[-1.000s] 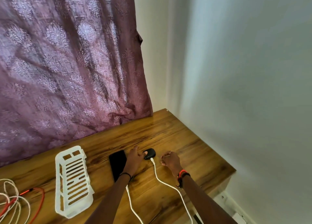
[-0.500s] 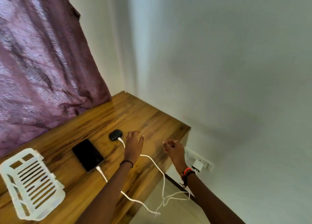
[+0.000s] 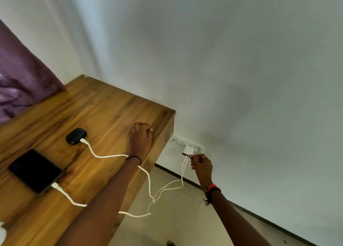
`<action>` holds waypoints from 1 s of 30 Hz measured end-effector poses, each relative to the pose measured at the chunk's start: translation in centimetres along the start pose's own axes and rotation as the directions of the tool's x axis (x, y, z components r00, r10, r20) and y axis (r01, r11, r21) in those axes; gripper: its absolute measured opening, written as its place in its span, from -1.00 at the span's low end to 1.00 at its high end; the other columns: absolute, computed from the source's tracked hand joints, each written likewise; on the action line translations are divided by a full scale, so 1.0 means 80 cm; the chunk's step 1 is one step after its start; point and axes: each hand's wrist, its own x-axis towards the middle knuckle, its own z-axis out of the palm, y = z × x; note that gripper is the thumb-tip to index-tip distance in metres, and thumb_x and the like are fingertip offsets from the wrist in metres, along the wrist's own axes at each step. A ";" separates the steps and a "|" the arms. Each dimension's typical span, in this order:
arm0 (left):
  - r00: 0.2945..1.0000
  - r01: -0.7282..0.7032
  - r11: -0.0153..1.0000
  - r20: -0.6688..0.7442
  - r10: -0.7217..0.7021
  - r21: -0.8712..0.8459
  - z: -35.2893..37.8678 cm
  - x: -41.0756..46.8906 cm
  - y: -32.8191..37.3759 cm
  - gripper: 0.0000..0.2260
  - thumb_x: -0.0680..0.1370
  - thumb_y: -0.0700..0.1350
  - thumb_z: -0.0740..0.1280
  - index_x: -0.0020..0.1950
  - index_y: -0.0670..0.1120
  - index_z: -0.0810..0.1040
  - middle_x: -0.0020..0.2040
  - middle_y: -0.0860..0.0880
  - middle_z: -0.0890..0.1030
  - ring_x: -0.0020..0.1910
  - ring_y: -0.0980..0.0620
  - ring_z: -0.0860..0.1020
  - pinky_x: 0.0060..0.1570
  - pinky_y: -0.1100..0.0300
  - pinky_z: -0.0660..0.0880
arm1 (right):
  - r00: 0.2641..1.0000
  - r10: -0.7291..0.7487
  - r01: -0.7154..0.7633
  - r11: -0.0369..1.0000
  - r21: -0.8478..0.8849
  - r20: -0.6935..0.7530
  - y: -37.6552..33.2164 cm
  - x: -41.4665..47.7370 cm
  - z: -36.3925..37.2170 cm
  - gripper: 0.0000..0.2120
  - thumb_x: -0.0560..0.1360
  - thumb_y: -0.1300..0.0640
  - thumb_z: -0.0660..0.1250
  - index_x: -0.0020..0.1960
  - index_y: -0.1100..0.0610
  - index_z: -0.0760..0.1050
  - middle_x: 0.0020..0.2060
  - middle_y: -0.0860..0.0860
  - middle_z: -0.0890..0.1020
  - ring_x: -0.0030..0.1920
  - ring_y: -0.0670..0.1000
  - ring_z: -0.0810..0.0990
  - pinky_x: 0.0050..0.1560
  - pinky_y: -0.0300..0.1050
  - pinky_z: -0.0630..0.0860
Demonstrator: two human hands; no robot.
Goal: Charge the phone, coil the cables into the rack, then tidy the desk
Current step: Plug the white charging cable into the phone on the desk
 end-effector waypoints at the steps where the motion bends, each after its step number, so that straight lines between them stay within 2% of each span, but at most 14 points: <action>1: 1.000 -0.010 1.000 0.006 0.010 0.015 0.005 0.007 0.000 -0.81 0.54 -0.10 0.28 0.09 -0.15 0.55 0.13 -0.20 0.49 0.12 -0.19 0.45 0.17 -0.04 0.33 | 1.000 0.020 -0.020 1.000 -0.008 -0.010 0.010 0.007 -0.002 -0.83 0.46 0.14 0.40 -0.15 0.26 0.54 -0.32 0.14 0.63 -0.34 0.04 0.59 -0.21 -0.07 0.58; 5: 0.998 -0.056 0.996 0.013 0.055 0.069 0.021 0.040 -0.003 -0.79 0.55 -0.10 0.25 0.11 -0.17 0.53 0.14 -0.23 0.47 0.12 -0.22 0.43 0.16 -0.08 0.32 | 0.995 0.081 -0.083 0.996 -0.034 -0.056 0.043 0.042 -0.006 -0.86 0.48 0.17 0.37 -0.15 0.26 0.51 -0.38 0.08 0.57 -0.40 -0.02 0.52 -0.43 -0.32 0.49; 7: 0.997 -0.071 0.993 0.007 0.071 0.090 0.033 0.054 -0.005 -0.77 0.56 -0.09 0.23 0.14 -0.18 0.50 0.15 -0.23 0.47 0.12 -0.22 0.43 0.17 -0.08 0.33 | 0.990 0.122 -0.125 0.991 -0.037 -0.071 0.060 0.064 -0.002 -0.87 0.48 0.21 0.36 -0.18 0.26 0.49 -0.42 0.06 0.54 -0.42 -0.03 0.49 -0.49 -0.37 0.46; 10: 0.994 -0.094 0.986 -0.033 0.100 0.139 0.039 0.059 -0.007 -0.75 0.57 -0.07 0.19 0.18 -0.15 0.46 0.16 -0.20 0.47 0.13 -0.18 0.44 0.18 -0.07 0.35 | 0.975 0.206 -0.205 0.978 0.024 -0.087 0.077 0.093 0.008 -0.88 0.49 0.28 0.32 -0.23 0.25 0.48 -0.43 0.07 0.52 -0.44 -0.03 0.47 -0.44 -0.30 0.48; 13: 0.991 -0.107 0.988 -0.067 0.115 0.115 0.040 0.056 -0.009 -0.75 0.58 -0.07 0.19 0.20 -0.14 0.46 0.17 -0.18 0.46 0.13 -0.16 0.45 0.17 -0.06 0.35 | 0.948 0.309 -0.297 0.946 0.130 -0.082 0.090 0.120 0.020 -0.91 0.48 0.36 0.26 -0.16 0.33 0.54 -0.38 0.11 0.54 -0.40 0.00 0.49 -0.34 -0.24 0.53; 16: 0.989 -0.125 0.984 -0.064 0.134 0.131 0.043 0.057 -0.009 -0.77 0.59 -0.07 0.18 0.19 -0.14 0.45 0.16 -0.17 0.47 0.12 -0.15 0.46 0.17 -0.06 0.36 | 0.896 0.443 -0.425 0.863 0.273 -0.004 0.097 0.143 0.027 -0.85 0.47 0.38 0.25 -0.25 0.27 0.50 -0.37 0.09 0.51 -0.37 -0.02 0.49 -0.35 -0.31 0.53; 19: 0.989 -0.120 0.980 -0.062 0.132 0.159 0.045 0.059 -0.009 -0.78 0.59 -0.08 0.18 0.17 -0.13 0.45 0.16 -0.17 0.47 0.12 -0.15 0.46 0.17 -0.07 0.37 | 0.869 0.483 -0.490 0.810 0.322 0.107 0.094 0.159 0.035 -0.89 0.53 0.33 0.19 -0.14 0.27 0.47 -0.35 0.01 0.45 -0.40 -0.16 0.49 -0.33 -0.36 0.45; 23: 0.989 -0.124 0.976 -0.055 0.135 0.180 0.044 0.058 -0.009 -0.79 0.59 -0.07 0.17 0.17 -0.13 0.43 0.16 -0.16 0.47 0.12 -0.14 0.46 0.18 -0.08 0.36 | 0.832 0.542 -0.514 0.675 0.529 0.117 0.096 0.176 0.043 -0.85 0.50 0.44 0.17 -0.14 0.30 0.49 -0.33 0.11 0.49 -0.30 -0.03 0.46 -0.31 -0.30 0.51; 25: 0.990 -0.122 0.976 -0.049 0.133 0.182 0.044 0.058 -0.008 -0.78 0.59 -0.07 0.17 0.19 -0.12 0.43 0.15 -0.16 0.47 0.11 -0.14 0.46 0.18 -0.09 0.36 | 0.819 0.557 -0.534 0.649 0.542 0.140 0.099 0.181 0.046 -0.80 0.52 0.43 0.11 -0.12 0.26 0.48 -0.37 0.08 0.51 -0.32 -0.05 0.45 -0.32 -0.31 0.47; 27: 0.990 -0.119 0.975 -0.045 0.130 0.187 0.044 0.059 -0.008 -0.77 0.59 -0.07 0.17 0.19 -0.12 0.42 0.15 -0.16 0.47 0.11 -0.14 0.46 0.18 -0.09 0.36 | 0.827 0.541 -0.540 0.687 0.485 0.155 0.100 0.184 0.051 -0.71 0.56 0.35 0.05 -0.23 0.16 0.45 -0.42 -0.01 0.48 -0.35 -0.11 0.40 -0.33 -0.34 0.40; 29: 0.990 -0.124 0.974 -0.046 0.135 0.189 0.044 0.058 -0.009 -0.77 0.59 -0.06 0.16 0.19 -0.12 0.42 0.15 -0.16 0.47 0.10 -0.13 0.47 0.18 -0.08 0.36 | 0.832 0.530 -0.541 0.704 0.461 0.168 0.102 0.187 0.057 -0.60 0.58 0.34 0.02 -0.32 0.07 0.46 -0.36 -0.03 0.43 -0.33 -0.14 0.37 -0.29 -0.30 0.38; 30: 0.989 -0.126 0.974 -0.048 0.137 0.189 0.044 0.058 -0.009 -0.77 0.59 -0.06 0.16 0.19 -0.12 0.42 0.15 -0.15 0.47 0.11 -0.13 0.47 0.18 -0.07 0.36 | 0.832 0.534 -0.537 0.704 0.465 0.152 0.102 0.187 0.059 -0.61 0.56 0.37 0.03 -0.29 0.08 0.46 -0.32 -0.02 0.43 -0.32 -0.13 0.38 -0.27 -0.29 0.39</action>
